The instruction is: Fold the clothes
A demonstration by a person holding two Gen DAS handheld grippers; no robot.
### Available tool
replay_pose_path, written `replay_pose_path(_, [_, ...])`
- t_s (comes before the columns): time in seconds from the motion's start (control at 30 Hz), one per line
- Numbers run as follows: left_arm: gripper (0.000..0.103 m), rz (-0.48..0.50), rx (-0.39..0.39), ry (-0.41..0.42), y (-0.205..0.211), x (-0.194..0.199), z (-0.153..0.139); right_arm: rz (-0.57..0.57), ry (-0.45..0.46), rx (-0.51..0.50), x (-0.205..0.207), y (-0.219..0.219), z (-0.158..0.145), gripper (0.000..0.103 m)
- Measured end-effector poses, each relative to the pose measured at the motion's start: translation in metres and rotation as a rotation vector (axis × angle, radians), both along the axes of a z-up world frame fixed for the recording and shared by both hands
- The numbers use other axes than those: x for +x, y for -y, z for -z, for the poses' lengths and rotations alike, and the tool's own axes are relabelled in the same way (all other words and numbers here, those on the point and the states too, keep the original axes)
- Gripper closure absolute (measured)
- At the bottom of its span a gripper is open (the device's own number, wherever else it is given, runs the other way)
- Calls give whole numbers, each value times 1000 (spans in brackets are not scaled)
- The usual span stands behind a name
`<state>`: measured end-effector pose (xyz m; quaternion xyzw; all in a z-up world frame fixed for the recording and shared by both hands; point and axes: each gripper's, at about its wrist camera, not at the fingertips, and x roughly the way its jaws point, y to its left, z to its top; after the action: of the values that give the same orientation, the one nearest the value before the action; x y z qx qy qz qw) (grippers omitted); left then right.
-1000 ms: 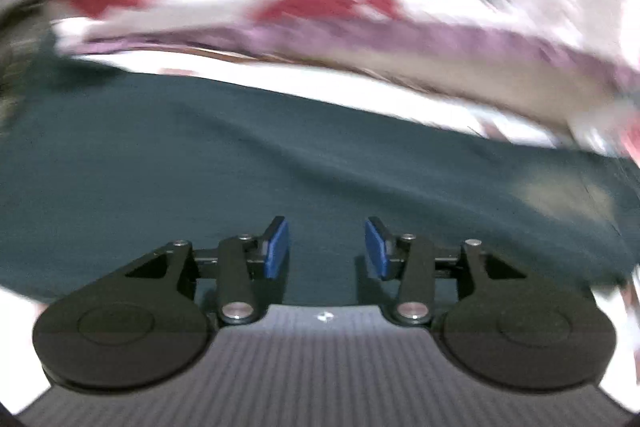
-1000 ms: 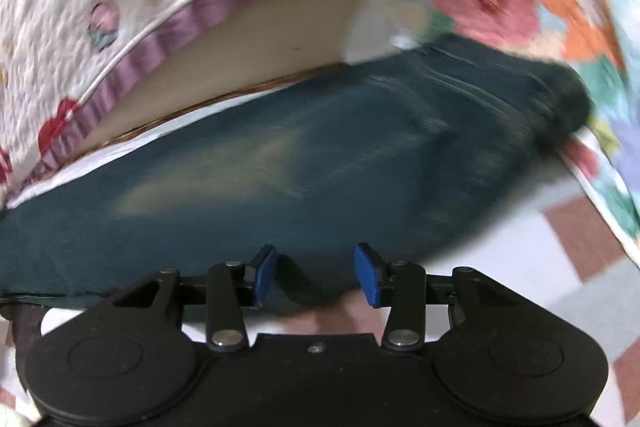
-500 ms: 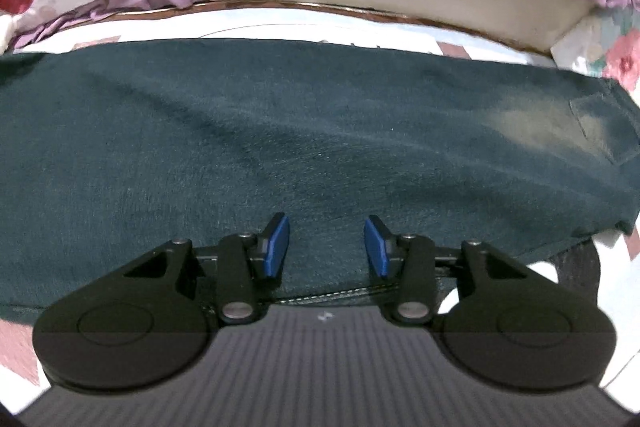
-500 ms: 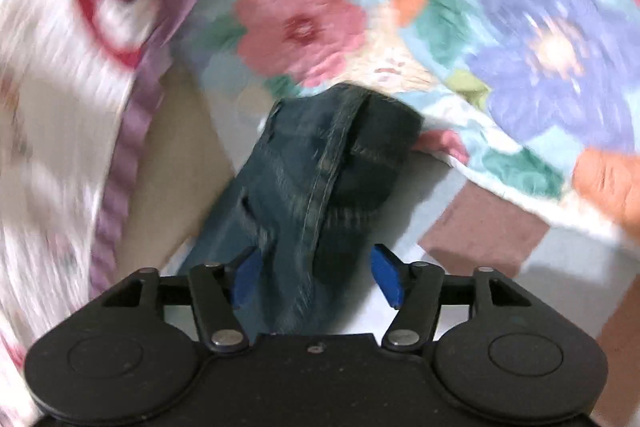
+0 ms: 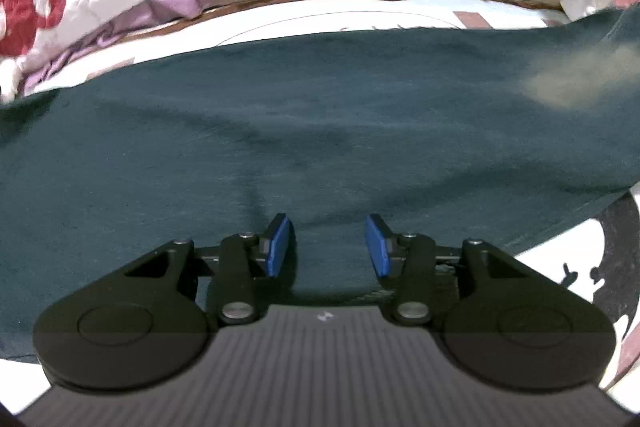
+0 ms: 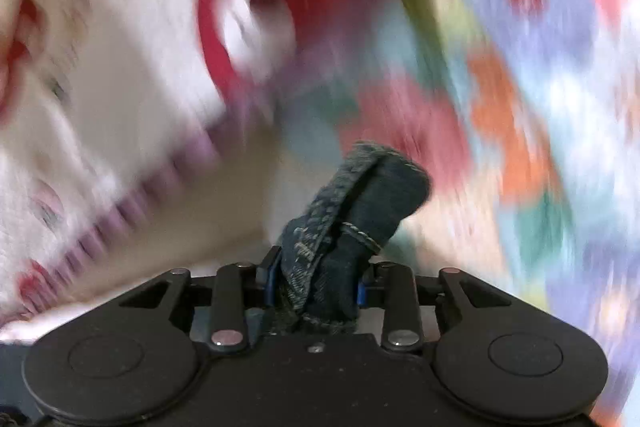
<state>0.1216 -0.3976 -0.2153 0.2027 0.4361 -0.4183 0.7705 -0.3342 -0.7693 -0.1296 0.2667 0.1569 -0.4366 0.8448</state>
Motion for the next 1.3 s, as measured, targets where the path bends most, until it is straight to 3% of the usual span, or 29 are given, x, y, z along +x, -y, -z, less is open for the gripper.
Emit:
replay_pose_path(0.03, [63, -12, -22, -29, -4, 5, 1, 19, -2, 16, -4, 4, 6, 81])
replay_pose_path(0.07, [64, -22, -30, -42, -7, 7, 2, 37, -4, 33, -8, 9, 12, 83])
replay_pose_path(0.3, [65, -15, -26, -25, -19, 6, 7, 167, -17, 148, -35, 40, 56, 84])
replay_pose_path(0.4, [65, -12, -16, -17, -19, 5, 7, 219, -27, 191, -47, 49, 71, 67])
replay_pose_path(0.43, [65, -17, -16, -19, -19, 5, 7, 229, -35, 193, -50, 46, 70, 52])
replay_pose_path(0.53, [64, -78, -30, -54, -17, 6, 2, 224, 18, 226, -57, 33, 63, 47])
replay_pose_path(0.57, [64, -96, -43, -66, -16, 5, 0, 205, 60, 248, -59, 27, 62, 41])
replay_pose_path(0.63, [63, -103, -126, -83, -13, -7, -7, 146, 152, 298, -59, 15, 64, 32])
replay_pose_path(0.73, [62, -63, -186, -49, 5, -37, -14, 108, 162, 318, -51, 1, 73, 24])
replay_pose_path(0.87, [54, 96, -41, 50, 47, -81, -2, 172, 168, 332, -45, 2, 95, 22])
replay_pose_path(0.93, [44, 163, 53, 183, 59, -99, 2, 187, 174, 322, -42, 2, 96, 21])
replay_pose_path(1.0, [44, 128, 76, 135, 61, -92, -1, 174, 185, 315, -36, 5, 97, 21])
replay_pose_path(1.03, [42, 90, 59, 70, 58, -81, -1, 154, 210, 315, -33, 9, 99, 20])
replay_pose_path(1.1, [42, 58, 19, 1, 53, -66, -2, 132, 258, 313, -29, 15, 103, 29])
replay_pose_path(1.13, [42, 64, 14, -6, 52, -64, -3, 150, 277, 310, -30, 17, 104, 58])
replay_pose_path(1.3, [42, 76, -7, 15, 46, -66, -2, 114, 246, 185, -16, -4, 61, 69])
